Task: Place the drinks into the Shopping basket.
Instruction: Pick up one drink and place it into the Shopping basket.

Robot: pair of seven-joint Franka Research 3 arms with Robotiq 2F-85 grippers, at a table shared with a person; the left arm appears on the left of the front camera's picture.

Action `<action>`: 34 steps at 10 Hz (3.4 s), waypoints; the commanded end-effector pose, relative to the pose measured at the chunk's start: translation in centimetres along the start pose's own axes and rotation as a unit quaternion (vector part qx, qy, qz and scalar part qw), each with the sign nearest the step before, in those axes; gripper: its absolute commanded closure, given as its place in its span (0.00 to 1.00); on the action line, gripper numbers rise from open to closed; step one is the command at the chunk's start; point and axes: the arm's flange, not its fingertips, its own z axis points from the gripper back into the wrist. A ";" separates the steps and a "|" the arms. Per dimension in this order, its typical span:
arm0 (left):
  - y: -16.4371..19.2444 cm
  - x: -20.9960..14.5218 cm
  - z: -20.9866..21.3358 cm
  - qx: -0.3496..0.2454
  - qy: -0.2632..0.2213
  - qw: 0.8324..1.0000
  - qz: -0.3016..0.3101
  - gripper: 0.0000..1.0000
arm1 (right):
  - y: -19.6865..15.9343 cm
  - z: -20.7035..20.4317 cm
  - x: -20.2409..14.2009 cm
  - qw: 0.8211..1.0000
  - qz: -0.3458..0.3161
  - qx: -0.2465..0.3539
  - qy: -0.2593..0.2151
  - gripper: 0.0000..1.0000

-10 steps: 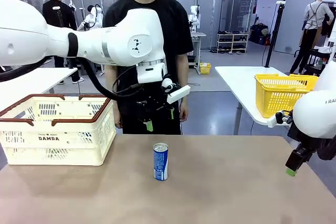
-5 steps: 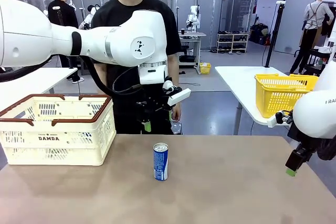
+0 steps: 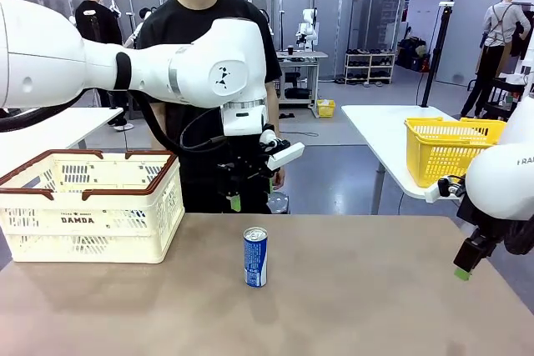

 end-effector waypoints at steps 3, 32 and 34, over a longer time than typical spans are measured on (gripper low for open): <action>1.0 1.2 -3.6 -0.044 -0.013 0.999 -0.005 0.00 | -0.1 0.0 0.0 1.000 -0.002 -0.001 0.001 0.02; 0.3 1.0 0.4 -0.051 0.050 0.996 0.045 0.75 | -0.1 0.0 0.0 1.000 -0.002 -0.001 0.001 0.02; -0.2 1.8 6.5 -0.030 0.082 0.995 0.043 0.75 | -0.1 0.0 0.0 1.000 -0.002 -0.001 0.001 0.02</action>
